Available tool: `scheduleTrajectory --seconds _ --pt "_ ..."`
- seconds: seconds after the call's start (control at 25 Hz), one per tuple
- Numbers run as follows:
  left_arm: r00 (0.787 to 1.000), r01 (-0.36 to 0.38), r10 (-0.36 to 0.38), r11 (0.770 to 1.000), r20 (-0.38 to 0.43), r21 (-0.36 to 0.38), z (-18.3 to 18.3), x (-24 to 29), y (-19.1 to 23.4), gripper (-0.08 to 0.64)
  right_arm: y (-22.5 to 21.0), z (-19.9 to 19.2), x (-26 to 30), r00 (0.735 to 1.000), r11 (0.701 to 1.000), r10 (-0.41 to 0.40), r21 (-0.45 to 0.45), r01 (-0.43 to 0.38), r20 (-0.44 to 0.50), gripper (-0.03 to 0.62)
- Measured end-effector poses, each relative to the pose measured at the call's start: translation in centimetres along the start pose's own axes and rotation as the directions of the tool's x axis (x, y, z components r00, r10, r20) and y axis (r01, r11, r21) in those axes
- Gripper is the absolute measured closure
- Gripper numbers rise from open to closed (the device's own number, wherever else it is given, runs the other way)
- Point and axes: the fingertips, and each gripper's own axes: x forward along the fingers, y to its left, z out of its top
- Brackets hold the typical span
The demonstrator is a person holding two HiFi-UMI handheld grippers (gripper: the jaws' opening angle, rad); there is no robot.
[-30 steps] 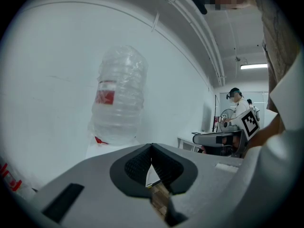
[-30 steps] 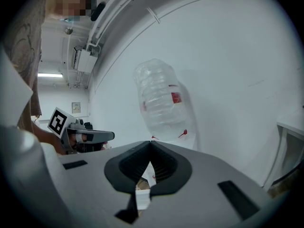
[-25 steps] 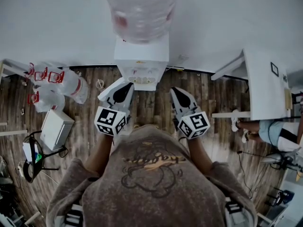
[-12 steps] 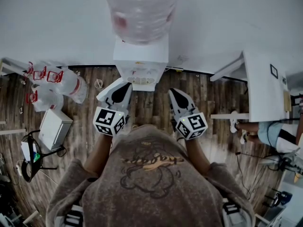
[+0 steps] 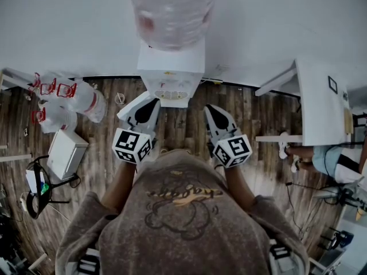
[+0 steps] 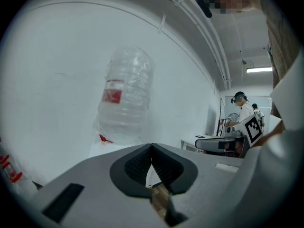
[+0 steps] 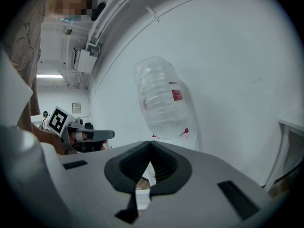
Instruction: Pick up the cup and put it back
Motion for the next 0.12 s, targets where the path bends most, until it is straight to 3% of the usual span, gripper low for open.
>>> scheduleTrajectory --seconds 0.12 --pt "1.000 0.001 -0.001 1.000 0.000 -0.002 -0.09 -0.16 -0.01 0.557 0.06 -0.05 -0.10 1.000 1.000 -0.003 -0.001 0.003 -0.001 0.591"
